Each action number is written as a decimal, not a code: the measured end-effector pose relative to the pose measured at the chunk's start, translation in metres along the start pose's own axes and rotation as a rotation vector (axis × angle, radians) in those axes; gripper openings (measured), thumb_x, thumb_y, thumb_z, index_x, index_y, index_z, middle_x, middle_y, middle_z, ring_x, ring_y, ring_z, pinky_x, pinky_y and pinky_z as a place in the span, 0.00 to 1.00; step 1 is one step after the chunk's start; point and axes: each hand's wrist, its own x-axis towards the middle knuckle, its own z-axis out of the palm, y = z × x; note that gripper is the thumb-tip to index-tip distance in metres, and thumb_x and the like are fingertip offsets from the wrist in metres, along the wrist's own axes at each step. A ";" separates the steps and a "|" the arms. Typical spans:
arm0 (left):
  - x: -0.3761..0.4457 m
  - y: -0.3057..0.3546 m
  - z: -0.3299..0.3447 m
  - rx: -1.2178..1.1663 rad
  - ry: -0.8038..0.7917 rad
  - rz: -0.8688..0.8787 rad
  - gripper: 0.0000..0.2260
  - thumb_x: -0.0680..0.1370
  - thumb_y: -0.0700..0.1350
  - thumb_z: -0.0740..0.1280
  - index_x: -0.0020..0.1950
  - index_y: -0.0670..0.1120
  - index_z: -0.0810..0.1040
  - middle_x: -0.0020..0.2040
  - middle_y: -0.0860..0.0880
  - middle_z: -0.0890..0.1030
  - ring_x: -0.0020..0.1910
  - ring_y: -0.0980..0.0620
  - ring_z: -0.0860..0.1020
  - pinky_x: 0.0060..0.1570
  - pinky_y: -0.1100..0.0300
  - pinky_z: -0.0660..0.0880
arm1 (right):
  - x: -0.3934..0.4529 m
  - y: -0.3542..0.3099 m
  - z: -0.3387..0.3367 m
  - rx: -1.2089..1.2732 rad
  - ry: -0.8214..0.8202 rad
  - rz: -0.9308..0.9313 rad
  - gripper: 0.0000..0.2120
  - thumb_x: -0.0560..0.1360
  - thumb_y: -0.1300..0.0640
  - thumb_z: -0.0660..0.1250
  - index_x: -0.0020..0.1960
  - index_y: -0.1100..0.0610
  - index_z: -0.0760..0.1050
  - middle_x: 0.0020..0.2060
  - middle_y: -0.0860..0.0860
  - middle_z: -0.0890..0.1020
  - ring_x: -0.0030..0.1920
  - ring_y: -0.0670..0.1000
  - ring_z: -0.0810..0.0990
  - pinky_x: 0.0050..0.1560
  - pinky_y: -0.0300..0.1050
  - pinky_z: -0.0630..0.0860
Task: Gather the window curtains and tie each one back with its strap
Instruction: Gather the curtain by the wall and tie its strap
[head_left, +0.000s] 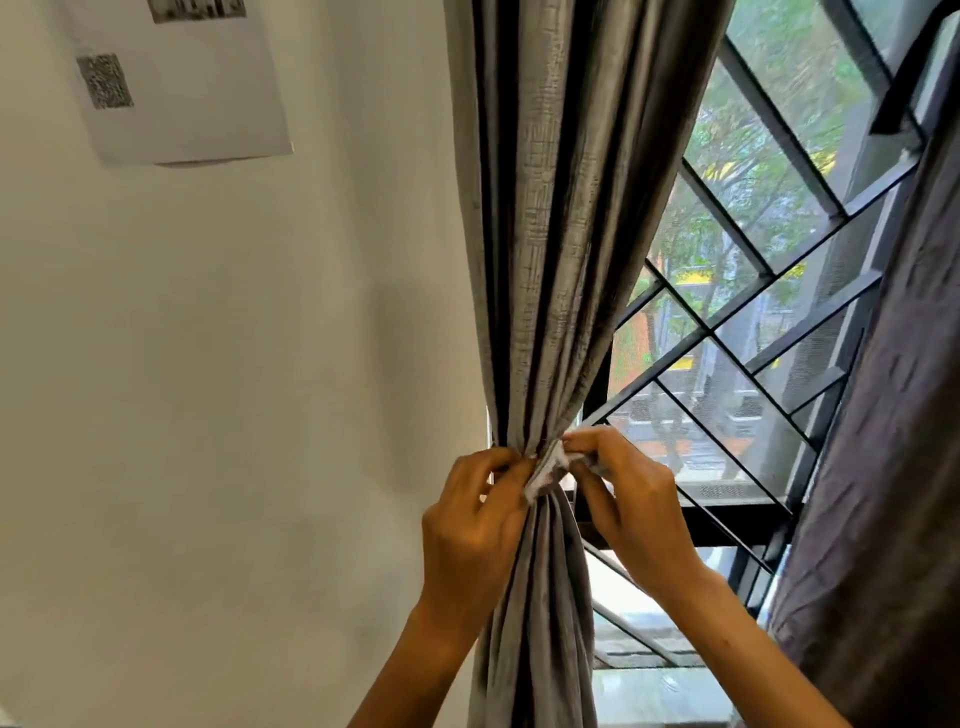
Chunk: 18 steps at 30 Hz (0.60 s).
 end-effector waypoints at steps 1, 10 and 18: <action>-0.001 0.001 -0.001 0.048 -0.017 0.068 0.14 0.75 0.46 0.68 0.53 0.37 0.81 0.51 0.45 0.82 0.53 0.55 0.77 0.58 0.74 0.70 | 0.001 0.000 0.000 0.023 -0.014 0.000 0.04 0.78 0.57 0.62 0.52 0.56 0.72 0.43 0.48 0.81 0.41 0.43 0.80 0.43 0.36 0.78; 0.011 0.003 -0.012 0.143 0.022 0.100 0.20 0.81 0.50 0.58 0.50 0.35 0.81 0.45 0.39 0.83 0.48 0.49 0.78 0.61 0.67 0.69 | 0.016 -0.003 0.005 0.183 -0.004 0.016 0.19 0.72 0.74 0.67 0.48 0.53 0.65 0.46 0.46 0.80 0.47 0.39 0.80 0.42 0.29 0.74; 0.005 -0.010 -0.015 -0.043 -0.005 0.058 0.13 0.80 0.47 0.59 0.55 0.40 0.76 0.49 0.41 0.83 0.54 0.50 0.76 0.61 0.72 0.69 | 0.018 -0.002 0.012 -0.285 0.328 -0.304 0.05 0.71 0.63 0.74 0.41 0.60 0.78 0.40 0.54 0.77 0.36 0.51 0.75 0.35 0.36 0.70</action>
